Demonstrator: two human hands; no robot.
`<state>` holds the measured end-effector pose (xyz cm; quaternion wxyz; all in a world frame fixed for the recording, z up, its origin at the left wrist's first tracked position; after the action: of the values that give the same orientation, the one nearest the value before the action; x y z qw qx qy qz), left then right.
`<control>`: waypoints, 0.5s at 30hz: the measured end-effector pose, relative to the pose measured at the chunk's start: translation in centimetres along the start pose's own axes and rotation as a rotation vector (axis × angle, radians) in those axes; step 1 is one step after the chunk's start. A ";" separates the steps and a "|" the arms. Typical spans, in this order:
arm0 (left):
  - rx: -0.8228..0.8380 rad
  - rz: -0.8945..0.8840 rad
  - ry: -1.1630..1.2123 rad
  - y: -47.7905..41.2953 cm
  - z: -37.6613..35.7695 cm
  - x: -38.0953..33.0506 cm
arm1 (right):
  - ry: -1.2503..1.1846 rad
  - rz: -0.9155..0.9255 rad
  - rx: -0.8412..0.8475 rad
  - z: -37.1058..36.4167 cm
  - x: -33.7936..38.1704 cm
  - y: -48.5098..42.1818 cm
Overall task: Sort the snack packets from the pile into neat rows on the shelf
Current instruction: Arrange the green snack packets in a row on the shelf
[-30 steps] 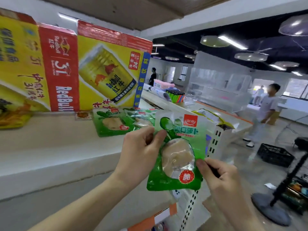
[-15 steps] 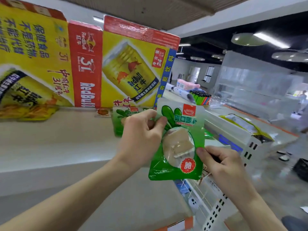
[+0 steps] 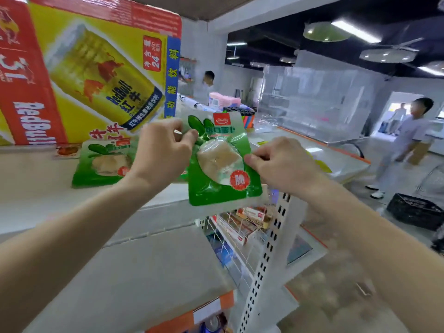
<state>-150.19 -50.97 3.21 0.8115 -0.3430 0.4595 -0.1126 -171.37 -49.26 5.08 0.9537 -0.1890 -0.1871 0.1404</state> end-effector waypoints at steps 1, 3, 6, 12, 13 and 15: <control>-0.003 -0.008 -0.036 -0.8 -0.7 -0.4 | 0.083 0.005 -0.005 0.5 -0.5 -0.9; -0.020 -0.022 -0.109 -2.3 -1.9 -1.0 | 0.231 -0.003 -0.062 1.1 -1.2 -2.3; -0.021 0.006 -0.180 -4.0 -3.6 -0.8 | 0.327 -0.043 -0.086 1.0 -1.8 -3.9; 0.069 0.102 -0.282 -5.7 -6.0 1.6 | 0.460 -0.163 0.077 -0.6 -1.3 -6.0; 0.092 0.124 -0.312 -5.8 -6.2 2.0 | 0.473 -0.172 0.092 -1.0 -1.0 -6.2; 0.134 0.179 -0.398 -5.9 -6.4 3.1 | 0.489 -0.187 0.127 -1.8 -0.4 -6.6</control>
<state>-152.97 -59.75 2.83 0.9139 -0.2617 0.3104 -0.0006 -169.65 -55.77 6.11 0.9894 -0.1388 0.0415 0.0133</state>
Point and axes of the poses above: each hand's wrist, its own y-axis away from the middle knuckle, its own z-axis out of the back of the hand, x = y × z, the point moved 3 cm from there along -y, towards the middle knuckle, and after that the axes turned 1 degree about z, right-handed, at the moved point
